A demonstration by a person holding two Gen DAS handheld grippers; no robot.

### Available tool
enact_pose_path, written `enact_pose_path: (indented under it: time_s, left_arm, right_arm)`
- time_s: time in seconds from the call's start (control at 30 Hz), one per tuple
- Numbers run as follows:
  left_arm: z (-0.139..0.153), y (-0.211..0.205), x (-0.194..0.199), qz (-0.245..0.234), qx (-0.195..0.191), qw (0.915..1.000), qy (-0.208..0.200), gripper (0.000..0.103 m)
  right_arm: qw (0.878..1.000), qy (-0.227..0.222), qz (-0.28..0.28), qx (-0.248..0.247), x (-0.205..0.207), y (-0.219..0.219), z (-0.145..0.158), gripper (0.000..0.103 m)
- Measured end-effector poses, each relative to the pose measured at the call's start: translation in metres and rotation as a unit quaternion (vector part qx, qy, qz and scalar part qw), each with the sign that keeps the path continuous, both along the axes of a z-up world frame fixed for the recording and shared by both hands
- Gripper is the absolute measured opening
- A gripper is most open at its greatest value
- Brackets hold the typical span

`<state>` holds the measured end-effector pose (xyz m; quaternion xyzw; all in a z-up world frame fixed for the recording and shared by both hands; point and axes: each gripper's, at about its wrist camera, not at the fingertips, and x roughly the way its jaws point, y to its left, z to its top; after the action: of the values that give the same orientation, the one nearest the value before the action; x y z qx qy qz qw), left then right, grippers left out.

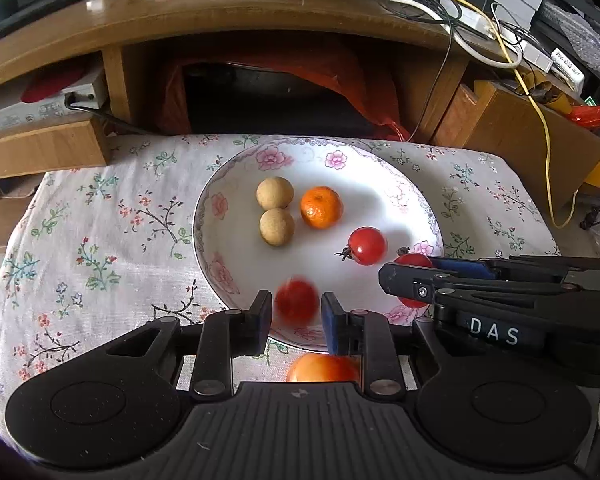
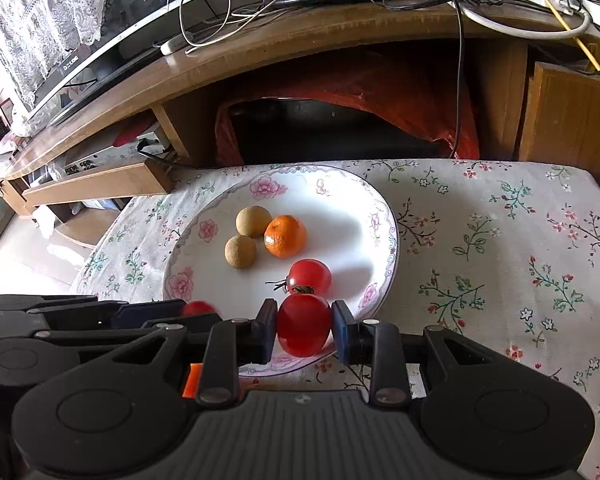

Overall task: Organize fruits
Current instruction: 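Carry both red tomatoes into the white bowl and open both tools, then grasp a tangerine with the right tool while the left tool grasps another tangerine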

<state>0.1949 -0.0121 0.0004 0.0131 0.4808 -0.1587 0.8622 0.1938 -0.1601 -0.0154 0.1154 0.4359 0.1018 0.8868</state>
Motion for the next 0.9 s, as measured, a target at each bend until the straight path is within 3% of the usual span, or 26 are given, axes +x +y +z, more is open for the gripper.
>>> enact_pose_path:
  time_s: [0.9]
  left_arm:
    - [0.019,-0.001,-0.024,-0.006,0.004,0.9997,-0.025,0.044]
  right_arm:
    - [0.999,-0.03,-0.007,-0.008,-0.026,0.0,0.022,0.023]
